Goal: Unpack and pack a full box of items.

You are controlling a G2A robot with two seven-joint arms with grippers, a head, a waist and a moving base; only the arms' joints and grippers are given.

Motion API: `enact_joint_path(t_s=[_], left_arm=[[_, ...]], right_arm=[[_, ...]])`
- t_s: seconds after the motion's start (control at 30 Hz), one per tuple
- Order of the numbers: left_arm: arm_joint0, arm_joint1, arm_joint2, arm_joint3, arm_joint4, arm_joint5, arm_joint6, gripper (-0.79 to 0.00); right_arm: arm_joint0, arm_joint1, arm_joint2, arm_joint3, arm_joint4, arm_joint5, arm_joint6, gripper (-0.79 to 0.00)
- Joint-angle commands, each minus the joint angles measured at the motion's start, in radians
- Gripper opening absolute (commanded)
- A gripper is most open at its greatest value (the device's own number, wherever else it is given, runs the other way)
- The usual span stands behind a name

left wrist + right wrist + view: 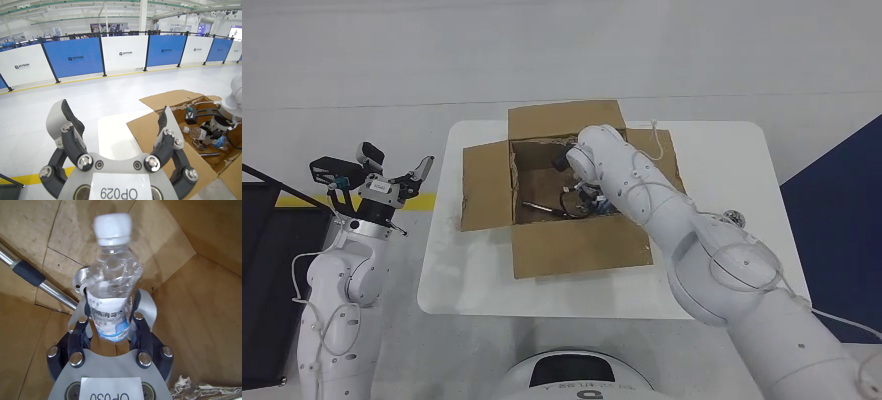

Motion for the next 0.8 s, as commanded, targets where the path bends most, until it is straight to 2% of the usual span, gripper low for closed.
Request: enact_joint_path(t_s=[0.0,0.17,0.4,0.6,0.77], left_arm=[[0.000,0.000,0.000,0.000,0.000,0.000,0.000,0.000],[0.000,0.000,0.000,0.000,0.000,0.000,0.000,0.000],[0.000,0.000,0.000,0.000,0.000,0.000,0.000,0.000],[0.000,0.000,0.000,0.000,0.000,0.000,0.000,0.000],[0.000,0.000,0.000,0.000,0.000,0.000,0.000,0.000]], right_arm=[[0.008,-0.010,0.004,0.025,0.007,-0.015,-0.008,-0.785],[0.035,-0.018,0.040,0.074,0.068,-0.069,-0.036,-0.785],[0.083,0.018,0.110,0.119,0.150,-0.225,-0.091,-0.785],[0.095,0.071,0.157,0.053,0.168,-0.315,-0.116,-0.785],[0.072,0.151,0.242,-0.108,0.202,-0.358,-0.108,-0.785]])
